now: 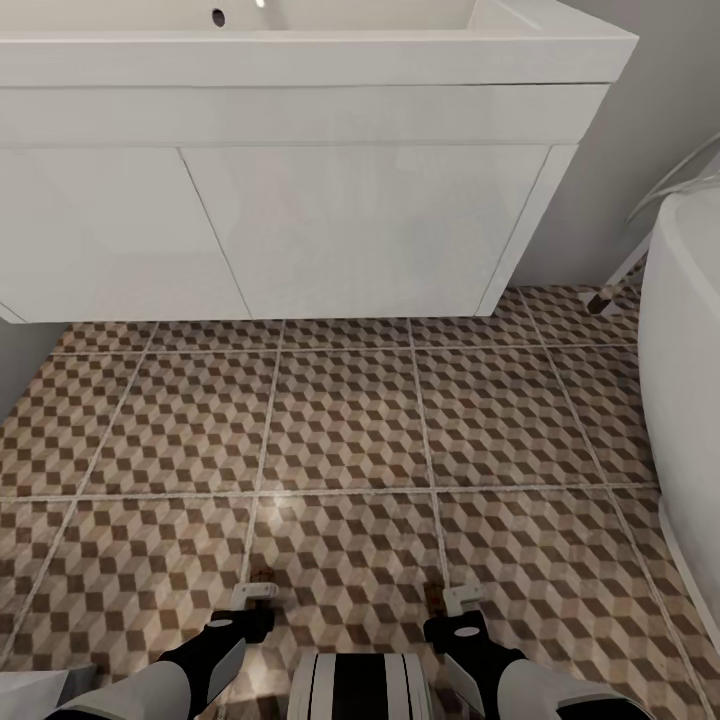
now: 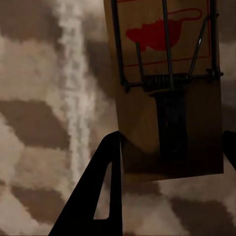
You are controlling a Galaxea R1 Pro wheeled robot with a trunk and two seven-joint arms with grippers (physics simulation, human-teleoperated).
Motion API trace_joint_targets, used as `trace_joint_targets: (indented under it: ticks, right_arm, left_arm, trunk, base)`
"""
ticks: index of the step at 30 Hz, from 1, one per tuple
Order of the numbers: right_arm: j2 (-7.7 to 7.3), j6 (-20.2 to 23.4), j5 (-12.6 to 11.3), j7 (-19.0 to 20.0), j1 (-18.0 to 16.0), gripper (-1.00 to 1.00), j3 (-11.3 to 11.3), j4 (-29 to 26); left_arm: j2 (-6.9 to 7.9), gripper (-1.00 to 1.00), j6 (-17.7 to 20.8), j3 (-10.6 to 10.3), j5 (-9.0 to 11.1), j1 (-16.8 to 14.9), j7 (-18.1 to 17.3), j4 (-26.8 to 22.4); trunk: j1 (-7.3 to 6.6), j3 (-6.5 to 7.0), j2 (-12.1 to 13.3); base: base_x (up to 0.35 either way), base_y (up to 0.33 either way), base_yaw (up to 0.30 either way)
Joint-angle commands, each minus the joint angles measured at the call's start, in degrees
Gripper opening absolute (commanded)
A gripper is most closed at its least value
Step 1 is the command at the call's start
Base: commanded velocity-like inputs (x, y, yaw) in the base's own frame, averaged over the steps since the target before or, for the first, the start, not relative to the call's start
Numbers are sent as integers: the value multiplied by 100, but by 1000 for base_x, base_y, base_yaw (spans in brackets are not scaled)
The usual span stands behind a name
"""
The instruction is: Take the four mousetraps from the cabinet in the bathroom and place them on the bathroom floor. Make sure all four end up on the same floor surface, and ensure that at least two of them are either under or directly next to the same bathroom sink.
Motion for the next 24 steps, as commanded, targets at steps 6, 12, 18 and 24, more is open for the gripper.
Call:
trace_joint_targets:
  ticks: [6,12,18,24]
  right_arm:
    - [0,-6,1,-25,-2,-100,33,15]
    - [-10,-21,14,-25,-4,-100,26,15]
    - [-14,-39,23,-25,-2,-100,25,13]
    - [-7,-200,18,-25,-2,-100,28,14]
  left_arm:
    - [0,-100,12,-53,47,-1,47,-19]
    - [0,-100,11,-53,29,-1,42,-24]
    - [5,-100,-2,-63,15,-1,42,-31]
    - [10,-100,-6,-69,13,-1,42,-30]
  trunk:
    - [-1,-4,-1]
    - [-1,-4,-1]
    - [-1,-4,-1]
    - [-1,-4,-1]
  base:
    - [0,0,0]
    - [0,0,0]
    - [0,0,0]
    - [0,0,0]
